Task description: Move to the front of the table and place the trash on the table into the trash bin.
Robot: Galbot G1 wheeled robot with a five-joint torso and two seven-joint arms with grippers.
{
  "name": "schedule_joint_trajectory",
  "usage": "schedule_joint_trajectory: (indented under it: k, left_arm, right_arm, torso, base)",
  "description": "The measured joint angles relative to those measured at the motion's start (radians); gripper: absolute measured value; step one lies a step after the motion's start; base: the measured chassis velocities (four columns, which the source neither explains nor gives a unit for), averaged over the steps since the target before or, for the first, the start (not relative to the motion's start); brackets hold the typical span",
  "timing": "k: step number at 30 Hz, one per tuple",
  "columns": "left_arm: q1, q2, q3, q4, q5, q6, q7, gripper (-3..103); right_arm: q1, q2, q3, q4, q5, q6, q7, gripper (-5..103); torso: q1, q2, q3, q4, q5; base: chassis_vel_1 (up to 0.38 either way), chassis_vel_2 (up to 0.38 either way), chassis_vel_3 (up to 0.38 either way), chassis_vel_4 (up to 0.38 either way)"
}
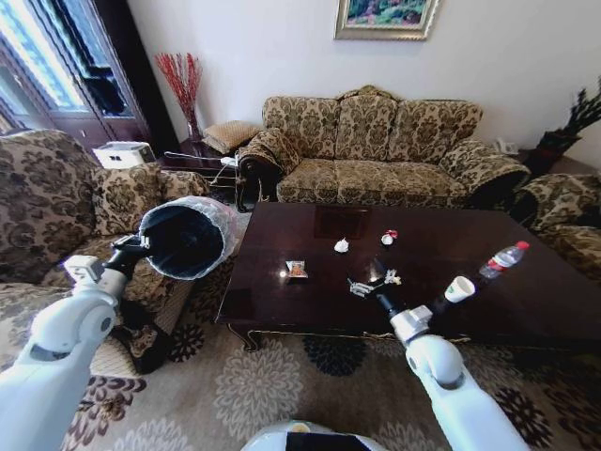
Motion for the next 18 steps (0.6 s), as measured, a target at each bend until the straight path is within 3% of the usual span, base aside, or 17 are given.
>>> schedule_joint_trajectory:
  k: [8, 18]
  left_arm:
    - [0.000, 0.000, 0.000, 0.000, 0.000, 0.000, 0.000, 0]
    - [0.000, 0.000, 0.000, 0.000, 0.000, 0.000, 0.000, 0]
  right_arm:
    - [0.145, 0.057, -0.167, -0.158, -0.056, 0.073, 0.041, 100]
    - [0.108, 0.055, -0.161, -0.159, -0.051, 0.039, 0.019, 100]
  torso:
    - [0.000, 0.000, 0.000, 0.0005, 0.0000]
    - [0.000, 0.000, 0.000, 0.0000, 0.0000]
  base:
    - [0.000, 0.000, 0.000, 0.000]
    - [0.000, 0.000, 0.000, 0.000]
